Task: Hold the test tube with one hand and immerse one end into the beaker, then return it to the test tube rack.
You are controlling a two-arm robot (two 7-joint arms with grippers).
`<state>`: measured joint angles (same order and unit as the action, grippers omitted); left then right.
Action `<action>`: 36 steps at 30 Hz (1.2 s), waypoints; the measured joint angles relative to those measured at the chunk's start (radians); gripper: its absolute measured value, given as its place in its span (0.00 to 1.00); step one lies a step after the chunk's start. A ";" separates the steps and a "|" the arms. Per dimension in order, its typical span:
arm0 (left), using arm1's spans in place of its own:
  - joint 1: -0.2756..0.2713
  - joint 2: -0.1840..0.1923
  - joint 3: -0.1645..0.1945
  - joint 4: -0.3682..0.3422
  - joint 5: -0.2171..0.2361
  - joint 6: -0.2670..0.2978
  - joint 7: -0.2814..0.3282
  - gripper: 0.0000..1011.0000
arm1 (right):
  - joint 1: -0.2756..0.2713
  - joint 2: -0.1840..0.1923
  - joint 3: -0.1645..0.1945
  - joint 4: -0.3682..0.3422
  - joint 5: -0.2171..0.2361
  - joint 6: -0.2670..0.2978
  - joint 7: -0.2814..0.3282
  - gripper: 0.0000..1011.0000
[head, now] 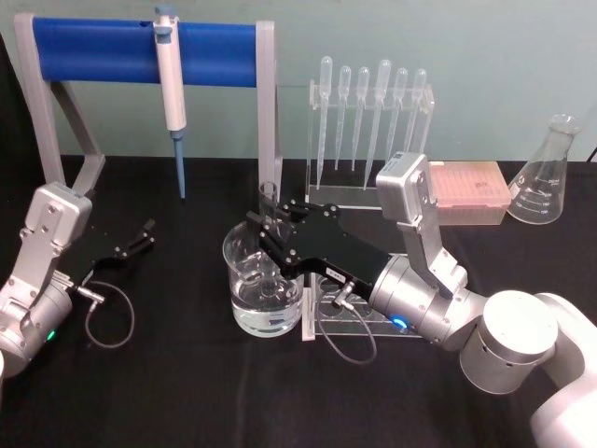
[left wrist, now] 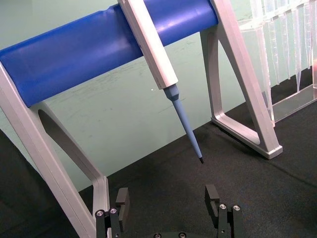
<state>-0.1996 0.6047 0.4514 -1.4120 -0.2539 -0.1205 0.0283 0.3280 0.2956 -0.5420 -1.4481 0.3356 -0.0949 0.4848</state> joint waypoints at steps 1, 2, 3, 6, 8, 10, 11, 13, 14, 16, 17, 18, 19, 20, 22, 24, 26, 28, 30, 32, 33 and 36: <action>0.000 0.000 0.000 0.000 0.000 0.000 0.000 0.99 | 0.000 0.000 0.000 0.000 0.000 0.000 0.000 0.23; 0.000 0.000 0.000 0.000 0.000 0.000 0.000 0.99 | 0.000 0.000 0.000 0.000 0.000 0.000 0.000 0.23; 0.000 0.000 0.000 0.000 0.000 0.000 0.000 0.99 | 0.000 0.000 0.000 0.000 0.000 0.000 0.000 0.23; 0.000 0.000 0.000 0.000 0.000 0.000 0.000 0.99 | 0.000 0.000 0.000 0.000 0.000 0.000 0.000 0.23; 0.000 0.000 0.000 0.000 0.000 0.000 0.000 0.99 | 0.000 0.000 0.000 0.000 0.000 0.000 0.000 0.23; 0.000 0.000 0.000 0.000 0.000 0.000 0.000 0.99 | 0.000 0.000 0.000 0.000 0.000 0.000 0.000 0.23; 0.000 0.000 0.000 0.000 0.000 0.000 0.000 0.99 | 0.000 0.000 0.000 0.000 0.000 0.000 0.000 0.23; 0.000 0.000 0.000 0.000 0.000 0.000 0.000 0.99 | -0.001 0.000 0.002 -0.003 -0.002 0.003 0.000 0.23; 0.000 0.000 0.000 0.000 0.000 0.000 0.000 0.99 | -0.001 0.000 0.003 -0.008 -0.003 0.005 0.000 0.23; 0.000 0.000 0.000 0.000 0.000 0.000 0.000 0.99 | -0.002 0.001 0.006 -0.026 -0.006 0.014 -0.001 0.23; 0.000 0.000 0.000 0.000 0.000 0.000 0.000 0.99 | -0.002 0.003 0.007 -0.034 -0.007 0.019 -0.001 0.23; 0.000 0.000 0.000 0.000 0.000 0.000 0.000 0.99 | -0.002 0.005 0.008 -0.044 -0.009 0.025 -0.002 0.23; 0.000 0.000 0.000 0.000 0.000 0.000 0.000 0.99 | -0.002 0.010 0.013 -0.067 -0.010 0.037 -0.003 0.23; 0.000 0.000 0.000 0.000 0.000 0.000 0.000 0.99 | -0.002 0.012 0.016 -0.079 -0.009 0.044 -0.003 0.23; 0.000 0.000 0.000 0.000 0.000 0.000 0.000 0.99 | 0.000 0.021 0.024 -0.116 -0.003 0.066 -0.004 0.23; 0.000 0.000 0.000 0.000 0.000 0.000 0.000 0.99 | 0.003 0.027 0.032 -0.145 0.003 0.084 -0.006 0.23; 0.000 0.000 0.000 0.000 0.000 0.000 0.000 0.99 | 0.007 0.038 0.044 -0.185 0.018 0.110 -0.009 0.23; 0.000 0.000 0.000 0.000 0.000 0.000 0.000 0.99 | 0.009 0.049 0.058 -0.224 0.035 0.132 -0.012 0.23; 0.000 0.000 0.000 0.000 0.000 0.000 0.000 0.99 | 0.009 0.060 0.068 -0.255 0.047 0.146 -0.015 0.23; 0.000 0.000 0.000 0.000 0.000 0.000 0.000 0.99 | 0.004 0.078 0.087 -0.302 0.064 0.167 -0.026 0.23; 0.000 0.000 0.000 0.000 0.000 0.000 0.000 0.99 | 0.001 0.085 0.093 -0.317 0.069 0.173 -0.029 0.23; 0.000 0.000 0.000 0.000 0.000 0.000 0.000 0.99 | -0.017 0.116 0.120 -0.376 0.086 0.195 -0.047 0.23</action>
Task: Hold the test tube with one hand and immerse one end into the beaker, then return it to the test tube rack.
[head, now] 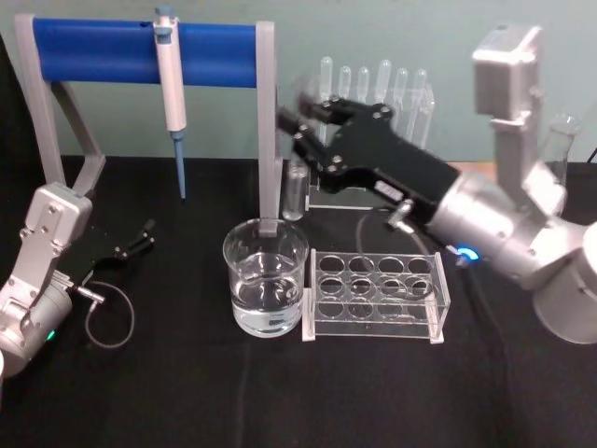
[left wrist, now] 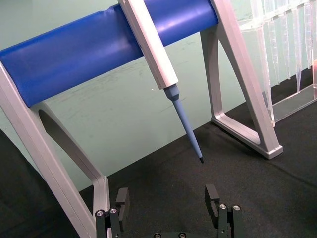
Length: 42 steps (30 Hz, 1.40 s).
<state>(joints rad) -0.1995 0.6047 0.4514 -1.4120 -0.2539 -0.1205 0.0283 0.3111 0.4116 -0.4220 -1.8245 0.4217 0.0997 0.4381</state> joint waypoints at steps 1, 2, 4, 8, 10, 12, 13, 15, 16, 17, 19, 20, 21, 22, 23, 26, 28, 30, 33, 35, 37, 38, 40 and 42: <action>0.000 0.000 0.000 0.000 0.000 0.000 0.000 0.99 | -0.014 0.019 0.015 -0.029 0.007 0.010 -0.011 0.23; 0.000 0.000 0.000 0.000 0.000 0.000 0.000 0.99 | -0.024 0.030 0.022 -0.042 0.010 0.015 -0.016 0.23; 0.000 0.000 0.000 0.000 0.000 0.000 0.000 0.99 | -0.044 0.049 0.039 -0.068 0.016 0.021 -0.026 0.23; 0.000 0.000 0.000 0.000 0.000 0.000 0.000 0.99 | -0.105 0.091 0.076 -0.105 0.028 0.018 -0.046 0.23; 0.000 0.000 0.000 0.000 0.000 0.000 0.000 0.99 | -0.142 0.110 0.091 -0.114 0.028 0.011 -0.057 0.23; 0.000 0.000 0.000 0.000 0.000 0.000 0.000 0.99 | -0.172 0.123 0.099 -0.114 0.026 0.001 -0.063 0.23; 0.000 0.000 0.000 0.000 0.000 0.000 0.000 0.99 | -0.182 0.125 0.101 -0.112 0.025 -0.003 -0.064 0.23; 0.000 0.000 0.000 0.000 0.000 0.000 0.000 0.99 | -0.209 0.129 0.102 -0.099 0.017 -0.015 -0.068 0.23; 0.000 0.000 0.000 0.000 0.000 0.000 0.000 0.99 | -0.216 0.129 0.102 -0.094 0.013 -0.020 -0.070 0.23; 0.000 0.000 0.000 0.000 0.000 0.000 0.000 0.99 | -0.228 0.127 0.102 -0.084 0.005 -0.029 -0.075 0.23; 0.000 0.000 0.000 0.000 0.000 0.000 0.000 0.99 | -0.239 0.123 0.101 -0.072 -0.002 -0.040 -0.078 0.23; 0.000 0.000 0.000 0.000 0.000 0.000 0.000 0.99 | -0.243 0.121 0.101 -0.065 -0.005 -0.044 -0.079 0.23; 0.000 0.000 0.000 0.000 0.000 0.000 0.000 0.99 | -0.247 0.118 0.101 -0.058 -0.007 -0.047 -0.080 0.23; 0.000 0.000 0.000 0.000 0.000 0.000 0.000 0.99 | -0.251 0.113 0.101 -0.045 -0.013 -0.052 -0.082 0.23; 0.000 0.000 0.000 0.000 0.000 0.000 0.000 0.99 | -0.252 0.110 0.101 -0.039 -0.016 -0.055 -0.082 0.23; 0.000 0.000 0.000 0.000 0.000 0.000 0.000 0.99 | -0.254 0.098 0.102 -0.014 -0.025 -0.064 -0.082 0.23; 0.000 0.000 0.000 0.000 0.000 0.000 0.000 0.99 | -0.253 0.092 0.102 -0.004 -0.027 -0.069 -0.081 0.23; 0.000 0.000 0.000 0.000 0.000 0.000 0.000 0.99 | -0.250 0.084 0.103 0.009 -0.031 -0.075 -0.079 0.23; 0.000 0.000 0.000 0.000 0.000 0.000 0.000 0.99 | -0.242 0.074 0.104 0.021 -0.037 -0.082 -0.075 0.23; 0.000 0.000 0.000 0.000 0.000 0.000 0.000 0.99 | -0.237 0.068 0.105 0.026 -0.042 -0.083 -0.072 0.23; 0.000 0.000 0.000 0.000 0.000 0.000 0.000 0.99 | -0.233 0.064 0.104 0.031 -0.044 -0.085 -0.069 0.23; 0.000 0.000 0.000 0.000 0.000 0.000 0.000 0.99 | -0.229 0.059 0.104 0.039 -0.045 -0.087 -0.066 0.23; 0.000 0.000 0.000 0.000 0.000 0.000 0.000 0.99 | -0.225 0.054 0.102 0.047 -0.046 -0.090 -0.062 0.23; 0.000 0.000 0.000 0.000 0.000 0.000 0.000 0.99 | -0.221 0.048 0.100 0.060 -0.048 -0.095 -0.059 0.23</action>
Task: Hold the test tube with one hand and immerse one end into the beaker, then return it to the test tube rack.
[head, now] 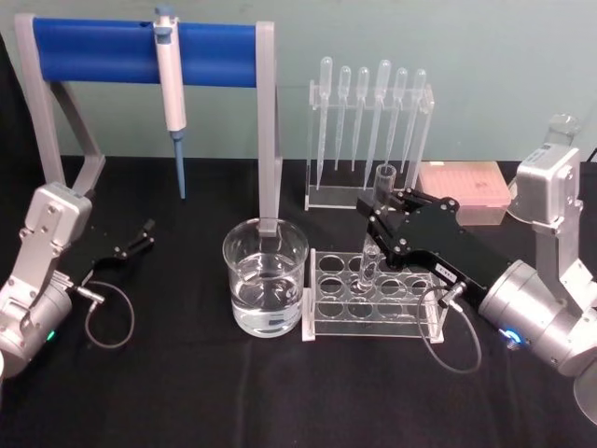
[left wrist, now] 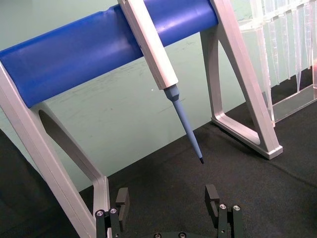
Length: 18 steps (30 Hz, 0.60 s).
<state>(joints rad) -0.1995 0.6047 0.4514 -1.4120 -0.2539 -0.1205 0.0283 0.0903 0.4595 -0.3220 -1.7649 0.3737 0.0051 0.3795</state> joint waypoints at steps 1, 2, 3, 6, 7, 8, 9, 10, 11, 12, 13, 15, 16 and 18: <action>0.000 0.000 0.000 0.000 0.000 0.000 0.000 0.99 | 0.001 -0.002 -0.001 0.004 0.000 -0.002 0.001 0.23; 0.000 0.000 0.000 0.000 0.000 0.000 0.000 0.99 | 0.002 -0.006 -0.002 0.011 -0.001 -0.005 0.004 0.23; 0.000 0.000 0.000 0.000 0.000 0.000 0.000 0.99 | 0.003 -0.008 -0.003 0.014 -0.001 -0.007 0.005 0.23; 0.000 0.000 0.000 0.000 0.000 0.000 0.000 0.99 | 0.004 -0.012 -0.005 0.024 -0.003 -0.012 0.008 0.23; 0.000 0.000 0.000 0.000 0.000 0.000 0.000 0.99 | 0.005 -0.014 -0.008 0.030 -0.007 -0.014 0.009 0.23; 0.000 0.000 0.000 0.000 0.000 0.000 0.000 0.99 | 0.006 -0.015 -0.010 0.034 -0.009 -0.015 0.010 0.23; 0.000 0.000 0.000 0.000 0.000 0.000 0.000 0.99 | 0.007 -0.016 -0.012 0.037 -0.012 -0.016 0.011 0.23; 0.000 0.000 0.000 0.000 0.000 0.000 0.000 0.99 | 0.009 -0.017 -0.017 0.046 -0.019 -0.016 0.013 0.23; 0.000 0.000 0.000 0.000 0.000 0.000 0.000 0.99 | 0.010 -0.017 -0.020 0.050 -0.022 -0.017 0.014 0.23; 0.000 0.000 0.000 0.000 0.000 0.000 0.000 0.99 | 0.012 -0.019 -0.025 0.058 -0.029 -0.017 0.015 0.23; 0.000 0.000 0.000 0.000 0.000 0.000 0.000 0.99 | 0.014 -0.020 -0.027 0.062 -0.032 -0.018 0.016 0.23; 0.000 0.000 0.000 0.000 0.000 0.000 0.000 0.99 | 0.016 -0.021 -0.032 0.071 -0.039 -0.019 0.017 0.23; 0.000 0.000 0.000 0.000 0.000 0.000 0.000 0.99 | 0.019 -0.023 -0.037 0.081 -0.046 -0.020 0.021 0.23; 0.000 0.000 0.000 0.000 0.000 0.000 0.000 0.99 | 0.024 -0.025 -0.043 0.092 -0.054 -0.021 0.024 0.23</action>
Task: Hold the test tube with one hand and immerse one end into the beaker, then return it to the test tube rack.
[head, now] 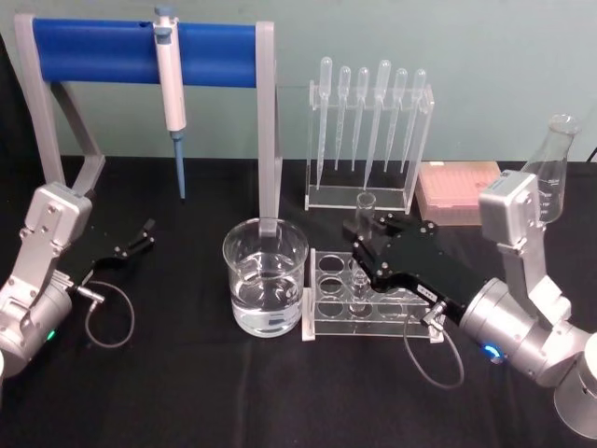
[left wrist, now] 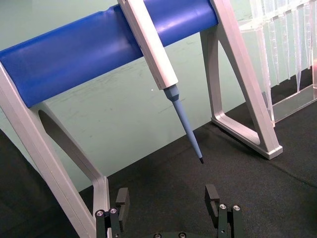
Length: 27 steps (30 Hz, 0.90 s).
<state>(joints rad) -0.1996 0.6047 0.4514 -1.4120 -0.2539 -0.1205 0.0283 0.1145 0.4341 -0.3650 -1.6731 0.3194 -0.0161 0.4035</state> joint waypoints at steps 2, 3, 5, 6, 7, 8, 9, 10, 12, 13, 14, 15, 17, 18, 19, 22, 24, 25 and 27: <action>0.000 0.000 0.000 0.000 0.000 0.000 0.000 0.99 | 0.003 -0.001 -0.003 0.006 -0.005 0.000 0.003 0.23; 0.000 0.000 0.000 0.000 0.000 0.000 0.000 0.99 | 0.007 -0.002 -0.007 0.012 -0.011 0.000 0.005 0.23; 0.000 0.000 0.000 0.000 0.000 0.000 0.000 0.99 | 0.011 -0.002 -0.012 0.016 -0.018 0.004 0.007 0.23; 0.000 0.000 0.000 0.000 0.000 0.000 0.000 0.99 | 0.013 -0.002 -0.014 0.017 -0.021 0.006 0.007 0.23; 0.000 0.000 0.000 0.000 0.000 0.000 0.000 0.99 | 0.019 -0.001 -0.018 0.019 -0.030 0.013 0.009 0.23; 0.000 0.000 0.000 0.000 0.000 0.000 0.000 0.99 | 0.021 0.000 -0.021 0.020 -0.036 0.017 0.009 0.23; 0.000 0.000 0.000 0.000 0.000 0.000 0.000 0.99 | 0.023 0.002 -0.023 0.020 -0.040 0.021 0.009 0.23; 0.000 0.000 0.000 0.000 0.000 0.000 0.000 0.99 | 0.026 0.003 -0.025 0.019 -0.046 0.026 0.009 0.23; 0.000 0.000 0.000 0.000 0.000 0.000 0.000 0.99 | 0.030 0.005 -0.030 0.017 -0.058 0.039 0.009 0.27; 0.000 0.000 0.000 0.000 0.000 0.000 0.000 0.99 | 0.030 0.006 -0.031 0.016 -0.065 0.047 0.009 0.31; 0.000 0.000 0.000 0.000 0.000 0.000 0.000 0.99 | 0.030 0.007 -0.032 0.014 -0.067 0.051 0.008 0.32; 0.000 0.000 0.000 0.000 0.000 0.000 0.000 0.99 | 0.029 0.007 -0.032 0.010 -0.071 0.059 0.006 0.36; 0.000 0.000 0.000 0.000 0.000 0.000 0.000 0.99 | 0.025 0.008 -0.031 0.004 -0.074 0.065 0.003 0.42; 0.000 0.000 0.000 0.000 0.000 0.000 0.000 0.99 | 0.021 0.009 -0.029 -0.001 -0.074 0.068 0.001 0.44; 0.000 0.000 0.000 0.000 0.000 0.000 0.000 0.99 | 0.010 0.012 -0.024 -0.013 -0.074 0.074 -0.004 0.50; 0.000 0.000 0.000 0.000 0.000 0.000 0.000 0.99 | -0.017 0.022 -0.013 -0.043 -0.074 0.083 -0.015 0.58; 0.000 0.000 0.000 0.000 0.000 0.000 0.000 0.99 | -0.059 0.036 0.005 -0.087 -0.072 0.093 -0.030 0.64; 0.000 0.000 0.000 0.000 0.000 0.000 0.000 0.99 | -0.076 0.042 0.013 -0.106 -0.072 0.096 -0.037 0.65; 0.000 0.000 0.000 0.000 0.000 0.000 0.000 0.99 | -0.134 0.061 0.044 -0.161 -0.068 0.105 -0.059 0.73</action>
<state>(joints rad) -0.1995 0.6047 0.4514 -1.4120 -0.2539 -0.1205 0.0282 -0.0198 0.4954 -0.3214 -1.8344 0.2514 0.0886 0.3447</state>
